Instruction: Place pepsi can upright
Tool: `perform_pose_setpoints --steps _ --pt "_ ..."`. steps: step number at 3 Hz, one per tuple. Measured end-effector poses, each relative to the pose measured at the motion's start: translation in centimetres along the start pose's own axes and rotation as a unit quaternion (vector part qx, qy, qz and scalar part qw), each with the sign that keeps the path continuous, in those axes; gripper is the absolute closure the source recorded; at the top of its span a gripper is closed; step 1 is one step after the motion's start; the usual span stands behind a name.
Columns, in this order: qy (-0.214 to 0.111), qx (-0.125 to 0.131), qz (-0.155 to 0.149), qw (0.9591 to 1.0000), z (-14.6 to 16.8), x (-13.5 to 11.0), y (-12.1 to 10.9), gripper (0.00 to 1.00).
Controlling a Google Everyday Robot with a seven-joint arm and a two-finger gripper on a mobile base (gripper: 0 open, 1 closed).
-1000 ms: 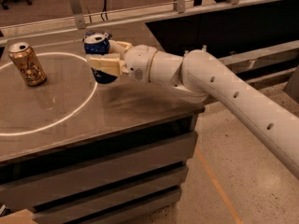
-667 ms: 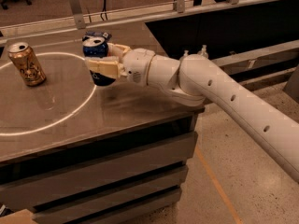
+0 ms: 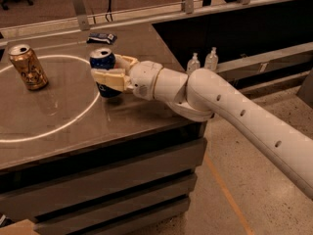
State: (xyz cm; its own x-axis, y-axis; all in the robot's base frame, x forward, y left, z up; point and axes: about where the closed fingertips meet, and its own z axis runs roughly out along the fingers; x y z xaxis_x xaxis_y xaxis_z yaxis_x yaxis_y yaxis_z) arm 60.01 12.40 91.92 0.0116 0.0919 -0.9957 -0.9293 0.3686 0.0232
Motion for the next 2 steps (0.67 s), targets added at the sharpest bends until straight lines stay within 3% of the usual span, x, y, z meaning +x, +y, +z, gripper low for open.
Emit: perform_pose_setpoints --steps 1,2 --pt "0.001 0.001 0.002 1.0 -0.08 0.42 0.01 1.0" --pt "0.007 0.006 0.013 0.9999 -0.08 1.05 0.11 0.85"
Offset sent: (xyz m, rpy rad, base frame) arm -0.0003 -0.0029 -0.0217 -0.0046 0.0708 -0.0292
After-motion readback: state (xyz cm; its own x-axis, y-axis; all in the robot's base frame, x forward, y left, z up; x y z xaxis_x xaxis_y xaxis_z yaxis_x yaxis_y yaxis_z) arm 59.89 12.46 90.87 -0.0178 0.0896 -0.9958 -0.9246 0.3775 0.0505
